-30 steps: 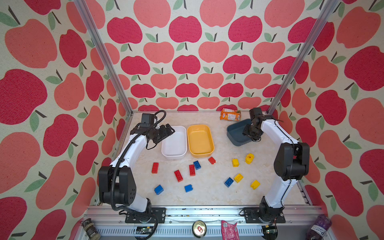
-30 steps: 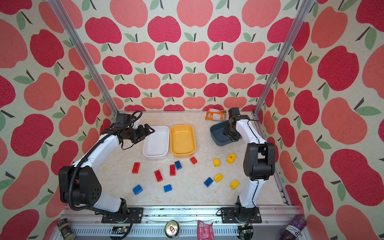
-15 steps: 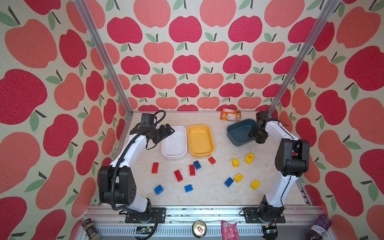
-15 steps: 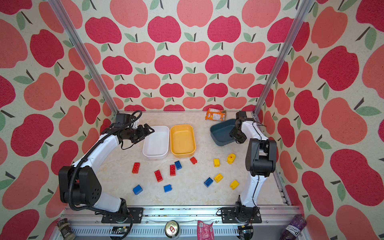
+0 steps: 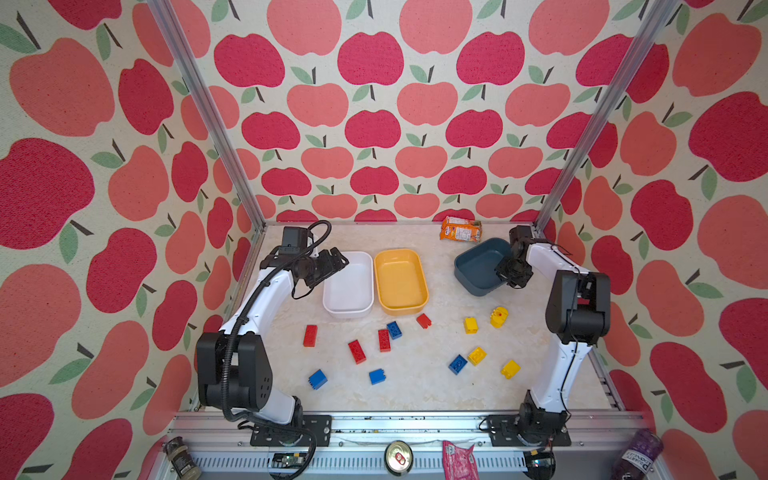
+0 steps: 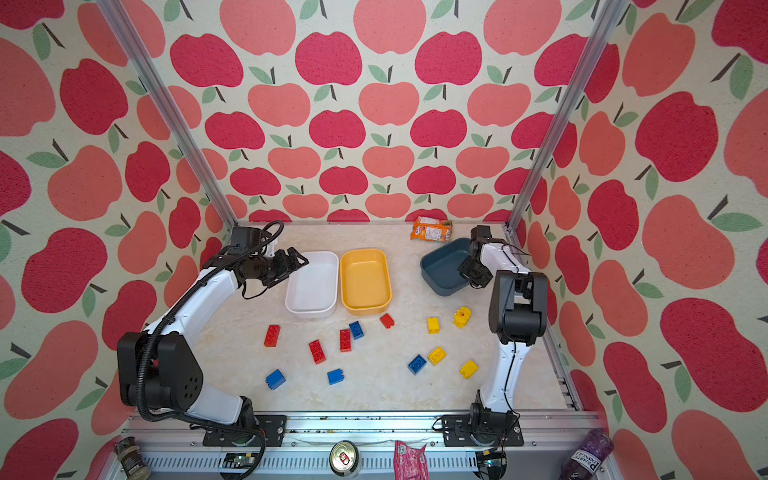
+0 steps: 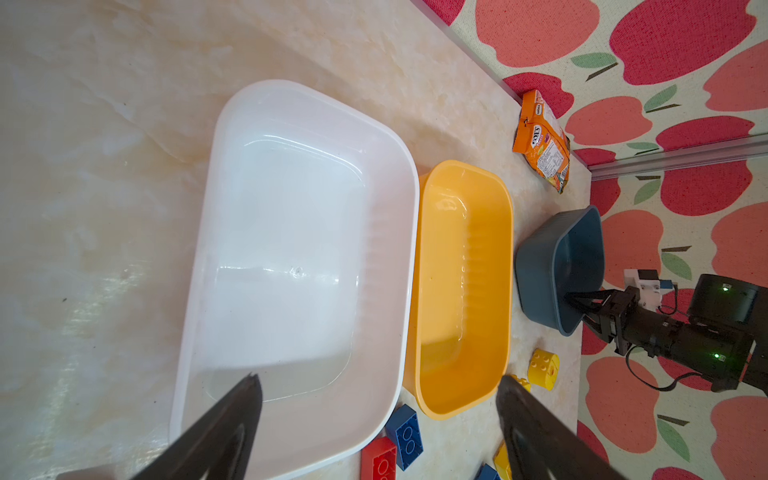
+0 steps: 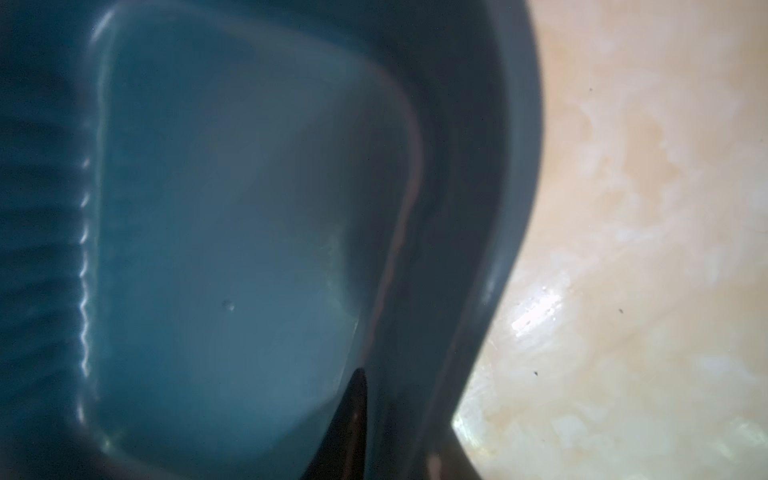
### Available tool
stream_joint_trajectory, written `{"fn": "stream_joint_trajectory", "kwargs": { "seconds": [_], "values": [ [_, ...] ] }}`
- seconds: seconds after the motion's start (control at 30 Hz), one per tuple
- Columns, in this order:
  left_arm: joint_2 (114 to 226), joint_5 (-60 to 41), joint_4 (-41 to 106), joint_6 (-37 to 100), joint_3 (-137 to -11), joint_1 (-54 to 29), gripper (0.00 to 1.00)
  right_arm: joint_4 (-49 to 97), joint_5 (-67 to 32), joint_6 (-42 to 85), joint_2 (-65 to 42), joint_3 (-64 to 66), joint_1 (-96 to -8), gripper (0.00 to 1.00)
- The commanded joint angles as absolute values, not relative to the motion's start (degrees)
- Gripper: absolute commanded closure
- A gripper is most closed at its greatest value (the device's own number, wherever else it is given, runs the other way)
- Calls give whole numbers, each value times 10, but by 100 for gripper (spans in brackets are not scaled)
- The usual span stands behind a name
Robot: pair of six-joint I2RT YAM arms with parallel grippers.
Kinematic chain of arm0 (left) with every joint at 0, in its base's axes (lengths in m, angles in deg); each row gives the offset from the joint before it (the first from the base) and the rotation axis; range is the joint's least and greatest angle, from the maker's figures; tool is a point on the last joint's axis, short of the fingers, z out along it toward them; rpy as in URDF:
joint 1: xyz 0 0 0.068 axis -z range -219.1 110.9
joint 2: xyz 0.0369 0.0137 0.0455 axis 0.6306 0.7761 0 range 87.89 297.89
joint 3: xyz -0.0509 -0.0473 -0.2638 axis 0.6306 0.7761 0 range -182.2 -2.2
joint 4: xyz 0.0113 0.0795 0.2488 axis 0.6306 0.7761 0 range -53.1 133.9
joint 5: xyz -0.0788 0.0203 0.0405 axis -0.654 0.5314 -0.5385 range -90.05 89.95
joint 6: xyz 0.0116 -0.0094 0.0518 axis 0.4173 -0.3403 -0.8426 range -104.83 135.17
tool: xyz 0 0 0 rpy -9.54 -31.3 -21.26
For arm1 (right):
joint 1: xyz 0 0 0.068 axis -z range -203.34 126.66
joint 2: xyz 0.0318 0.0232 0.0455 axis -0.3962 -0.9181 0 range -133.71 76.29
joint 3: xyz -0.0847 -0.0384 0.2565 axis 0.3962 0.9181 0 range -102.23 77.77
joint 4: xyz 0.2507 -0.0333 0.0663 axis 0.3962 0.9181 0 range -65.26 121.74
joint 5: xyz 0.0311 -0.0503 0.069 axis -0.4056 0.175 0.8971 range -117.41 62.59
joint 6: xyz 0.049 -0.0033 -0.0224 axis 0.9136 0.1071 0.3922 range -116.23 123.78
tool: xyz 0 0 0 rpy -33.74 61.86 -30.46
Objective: Sort the legos into containers by color
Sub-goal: 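Release the yellow tray and grip the teal tray rim with the right gripper, then drag the teal tray with the right gripper toward the yellow tray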
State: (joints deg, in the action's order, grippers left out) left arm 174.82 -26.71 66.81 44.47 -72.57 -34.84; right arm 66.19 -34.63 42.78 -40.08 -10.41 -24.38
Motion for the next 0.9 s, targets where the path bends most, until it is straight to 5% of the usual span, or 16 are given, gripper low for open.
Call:
{"fn": "stream_joint_trajectory", "kwargs": {
  "seconds": [0.0, 0.2, 0.87],
  "values": [
    [1731, -257, 666, 456, -716, -352, 9, 664, -334, 412, -405, -118, -243, 87],
    [1730, -257, 660, 459, -707, -351, 9, 684, -330, 340, -411, -134, -261, 98],
    [1717, -262, 656, 458, -696, -352, 9, 747, -224, 43, -472, -226, -308, 100]
  ]
}}
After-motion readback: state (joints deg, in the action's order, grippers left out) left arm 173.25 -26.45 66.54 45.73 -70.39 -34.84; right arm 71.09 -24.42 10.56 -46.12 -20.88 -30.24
